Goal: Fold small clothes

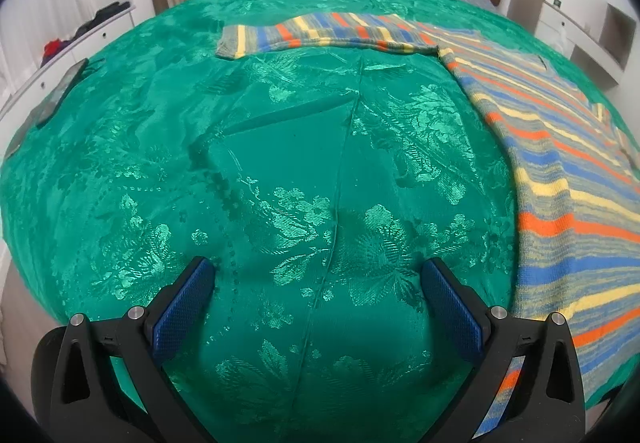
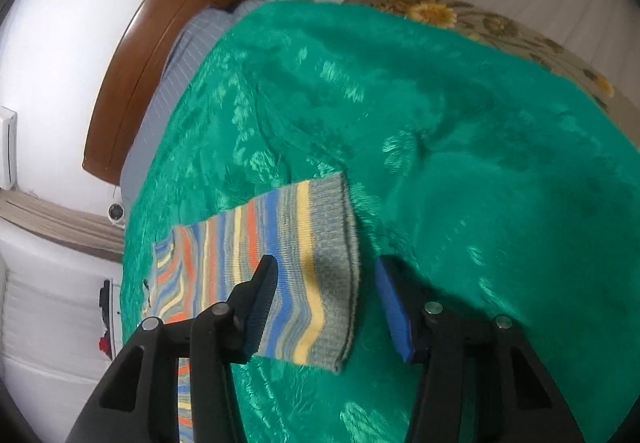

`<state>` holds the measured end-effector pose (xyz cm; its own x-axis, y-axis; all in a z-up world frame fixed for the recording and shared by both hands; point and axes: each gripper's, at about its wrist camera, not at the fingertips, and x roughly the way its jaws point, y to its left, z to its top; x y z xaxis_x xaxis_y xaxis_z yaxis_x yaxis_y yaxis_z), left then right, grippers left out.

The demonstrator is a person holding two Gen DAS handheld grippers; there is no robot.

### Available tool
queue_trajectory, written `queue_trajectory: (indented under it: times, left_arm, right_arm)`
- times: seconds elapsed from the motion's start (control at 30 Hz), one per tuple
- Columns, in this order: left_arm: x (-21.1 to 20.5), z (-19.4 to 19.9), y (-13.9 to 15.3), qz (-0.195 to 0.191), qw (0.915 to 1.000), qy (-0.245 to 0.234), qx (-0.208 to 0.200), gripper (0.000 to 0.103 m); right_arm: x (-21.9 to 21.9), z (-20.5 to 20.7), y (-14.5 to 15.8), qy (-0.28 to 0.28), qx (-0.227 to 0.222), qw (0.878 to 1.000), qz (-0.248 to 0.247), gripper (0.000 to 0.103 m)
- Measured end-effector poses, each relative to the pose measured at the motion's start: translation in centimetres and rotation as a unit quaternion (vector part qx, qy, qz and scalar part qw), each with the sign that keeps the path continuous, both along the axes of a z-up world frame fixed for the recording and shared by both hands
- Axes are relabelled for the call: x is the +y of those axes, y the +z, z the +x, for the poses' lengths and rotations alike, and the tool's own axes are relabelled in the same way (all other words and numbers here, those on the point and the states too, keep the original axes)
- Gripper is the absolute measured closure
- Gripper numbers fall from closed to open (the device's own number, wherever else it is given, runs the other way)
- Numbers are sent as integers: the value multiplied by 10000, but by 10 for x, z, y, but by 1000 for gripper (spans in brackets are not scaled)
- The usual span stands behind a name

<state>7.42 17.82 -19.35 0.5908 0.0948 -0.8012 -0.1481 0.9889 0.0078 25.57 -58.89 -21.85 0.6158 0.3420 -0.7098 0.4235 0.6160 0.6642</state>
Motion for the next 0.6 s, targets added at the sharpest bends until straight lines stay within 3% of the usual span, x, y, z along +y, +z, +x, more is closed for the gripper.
queue_trajectory:
  times: [0.07,0.1,0.13,0.23,0.37,0.53,0.6]
  left_arm:
    - [-1,0,0,27,10000,22,-9,0]
    - [-1,0,-1,37,10000,34,-16,0]
    - [-1,1,0,39,10000,41,-19,0]
    - [-1,0,0,23,10000,41,-28,0]
    - [-1,-1,-1,24,10000,26,-63,0]
    - [0,-1,-1,25,9999,-1,-107,0]
    - [0,-2,-1,25,9999,-19,-118,0]
  right_arm:
    - [4,5,-3,117,22,9999,21,63]
    - [6,7,-4,223,74,9997,26,90]
    - [6,7,-4,295,153,9994,-36,100]
    - [18,9,15,401,125,9975,-566,100]
    - [52,18,74,610,-386,9910,-1124,100]
    - [137,53,154,1311,-1088,9786,-1151,100]
    - [179,74,173,1610,-1218,9733,-1091,100]
